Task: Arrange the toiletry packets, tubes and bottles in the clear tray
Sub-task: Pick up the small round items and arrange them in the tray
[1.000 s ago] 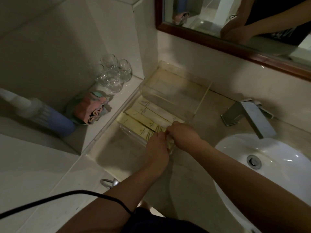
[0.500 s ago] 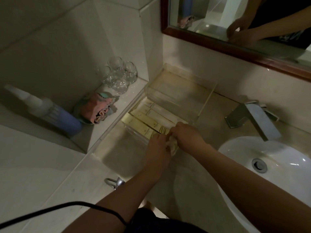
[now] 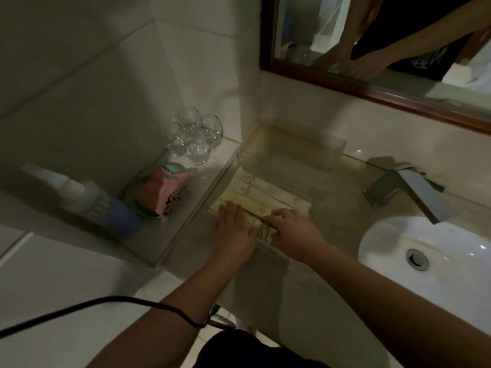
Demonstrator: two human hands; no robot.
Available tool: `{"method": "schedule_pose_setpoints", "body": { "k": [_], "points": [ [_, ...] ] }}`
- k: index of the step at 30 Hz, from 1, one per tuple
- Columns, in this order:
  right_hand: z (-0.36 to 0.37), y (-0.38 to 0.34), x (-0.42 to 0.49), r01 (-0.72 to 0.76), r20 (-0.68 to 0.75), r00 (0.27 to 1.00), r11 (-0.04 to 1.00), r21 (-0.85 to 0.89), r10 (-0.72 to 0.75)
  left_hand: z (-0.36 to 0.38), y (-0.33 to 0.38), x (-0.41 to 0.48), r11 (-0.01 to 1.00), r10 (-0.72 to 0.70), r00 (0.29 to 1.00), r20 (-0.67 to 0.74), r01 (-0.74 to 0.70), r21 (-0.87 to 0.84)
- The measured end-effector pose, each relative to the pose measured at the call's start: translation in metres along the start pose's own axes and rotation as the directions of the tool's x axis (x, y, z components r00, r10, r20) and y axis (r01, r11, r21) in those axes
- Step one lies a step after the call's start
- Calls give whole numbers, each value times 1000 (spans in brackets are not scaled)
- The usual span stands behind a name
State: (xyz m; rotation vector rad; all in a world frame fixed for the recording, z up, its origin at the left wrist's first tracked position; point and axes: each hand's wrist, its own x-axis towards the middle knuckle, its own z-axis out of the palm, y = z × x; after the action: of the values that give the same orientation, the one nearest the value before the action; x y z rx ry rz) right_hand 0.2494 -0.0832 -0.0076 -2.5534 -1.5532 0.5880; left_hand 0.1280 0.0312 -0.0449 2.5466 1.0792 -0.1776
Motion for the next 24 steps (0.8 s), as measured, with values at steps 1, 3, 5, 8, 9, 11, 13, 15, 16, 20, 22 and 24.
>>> {"method": "schedule_pose_setpoints", "body": {
  "k": [1, 3, 5, 8, 9, 11, 13, 15, 16, 20, 22, 24],
  "points": [
    [0, -3, 1, -16, 4, 1000, 1000, -9, 16, 1, 0, 0, 1000, 10, 1000, -16, -10, -2],
    [-1, -6, 2, -38, -1, 999, 999, -28, 38, 2, -1, 0, 999, 32, 998, -48, -33, -21],
    [-3, -9, 2, -49, -8, 999, 998, -42, 48, 3, -3, -1, 998, 49, 997, -64, -52, -40],
    [-3, -11, 0, -69, -19, 997, 997, -20, 69, 3, -4, -4, 994, 61, 993, -97, -70, -90],
    [-3, -12, -3, -79, -23, 997, 997, 0, 79, 3, -2, -5, 992, 59, 994, -96, -69, -107],
    [-4, -9, -10, -100, -50, 993, 994, 43, 102, 2, 4, -7, 991, 77, 993, -89, -86, -106],
    [-6, -2, -22, -124, -97, 986, 989, 81, 132, 1, 11, -6, 990, 108, 991, -79, -114, -78],
    [-7, 9, -40, -159, -138, 975, 980, 121, 176, 3, 17, -3, 993, 106, 992, -70, -109, -43],
    [-7, 15, -50, -174, -150, 969, 976, 133, 194, 3, 20, -1, 995, 93, 993, -69, -95, -32],
    [-4, 42, -100, -228, -203, 943, 956, 186, 264, 5, 32, -3, 999, 16, 996, -91, -20, -43],
    [0, 57, -130, -251, -225, 926, 941, 225, 302, 7, 46, -12, 999, 22, 992, -123, -25, -27],
    [4, 75, -169, -282, -243, 906, 922, 265, 347, 12, 80, -32, 994, 98, 980, -174, -104, -26]
  ]
}}
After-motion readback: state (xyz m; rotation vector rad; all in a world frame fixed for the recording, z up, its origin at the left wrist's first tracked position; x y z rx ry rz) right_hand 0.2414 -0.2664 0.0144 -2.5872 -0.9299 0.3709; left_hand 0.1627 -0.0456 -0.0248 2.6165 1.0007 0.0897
